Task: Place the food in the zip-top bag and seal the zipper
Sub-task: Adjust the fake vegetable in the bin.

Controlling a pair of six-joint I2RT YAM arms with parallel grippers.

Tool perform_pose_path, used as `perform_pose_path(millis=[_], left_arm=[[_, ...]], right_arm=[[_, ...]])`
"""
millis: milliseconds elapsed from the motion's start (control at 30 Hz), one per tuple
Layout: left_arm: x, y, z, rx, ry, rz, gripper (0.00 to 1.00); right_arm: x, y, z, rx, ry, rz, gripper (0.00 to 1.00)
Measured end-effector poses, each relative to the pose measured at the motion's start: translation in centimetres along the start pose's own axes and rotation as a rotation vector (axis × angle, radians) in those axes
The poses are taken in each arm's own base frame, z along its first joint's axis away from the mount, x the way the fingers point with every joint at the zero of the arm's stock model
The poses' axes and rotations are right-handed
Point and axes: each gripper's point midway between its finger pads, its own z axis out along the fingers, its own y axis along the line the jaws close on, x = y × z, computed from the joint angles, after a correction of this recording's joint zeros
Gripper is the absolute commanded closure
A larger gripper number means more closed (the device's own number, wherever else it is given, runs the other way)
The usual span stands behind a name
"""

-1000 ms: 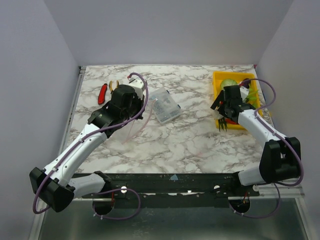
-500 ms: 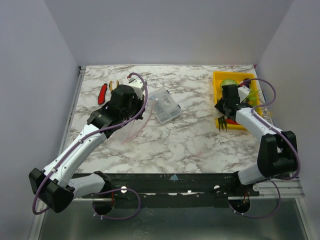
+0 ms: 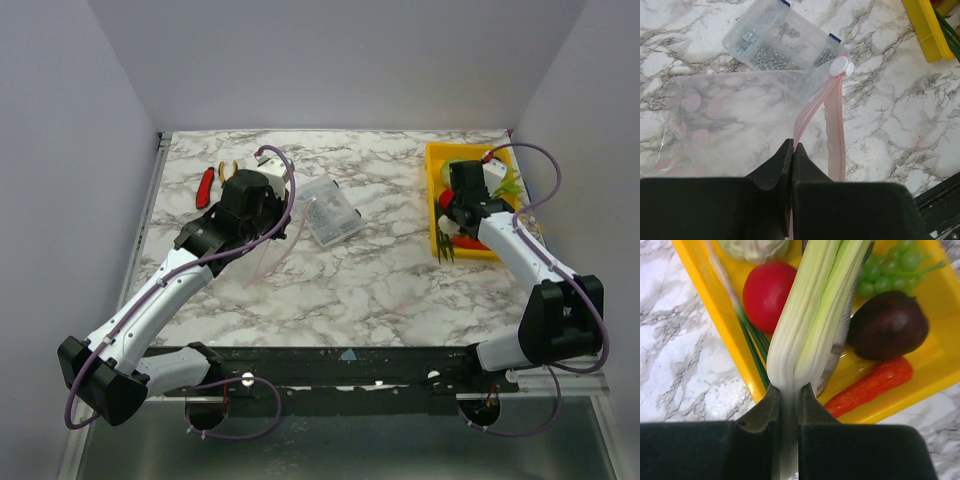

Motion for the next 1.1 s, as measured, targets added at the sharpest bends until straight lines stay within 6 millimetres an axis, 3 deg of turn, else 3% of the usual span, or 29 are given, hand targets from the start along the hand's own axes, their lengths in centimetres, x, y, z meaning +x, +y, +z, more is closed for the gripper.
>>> perform_pose_path(millis=[100,200,467,633,767,933,1033,1100], left_arm=[[0.0,-0.1,0.0,0.005,0.001,-0.003,1.00],[0.0,-0.2,0.0,0.009,0.002,-0.005,1.00],[0.1,-0.4,0.0,0.018,0.004,-0.008,1.00],[0.1,-0.6,0.0,0.032,0.007,-0.008,1.00],[0.1,-0.7,0.0,0.038,0.008,-0.010,1.00],[0.1,-0.7,-0.1,0.040,0.008,-0.011,1.00],[0.1,-0.8,-0.1,0.040,0.009,-0.011,1.00],[0.1,-0.8,-0.1,0.041,0.009,-0.011,1.00]], right_arm=[[-1.7,-1.1,-1.2,0.033,-0.048,-0.051,0.97],[-2.2,-2.4,-1.4,0.077,-0.062,-0.111,0.90],[0.7,-4.7,0.9,0.186,0.039,-0.269,0.51],[1.3,-5.4,1.1,0.221,0.076,-0.318,0.35],[-0.3,-4.6,0.4,0.204,0.063,-0.311,0.32],[-2.3,-1.8,-0.4,0.080,0.035,-0.259,0.34],[-2.4,0.1,-0.6,-0.017,0.044,-0.234,0.47],[-2.2,1.4,-0.4,-0.082,0.061,-0.218,0.49]])
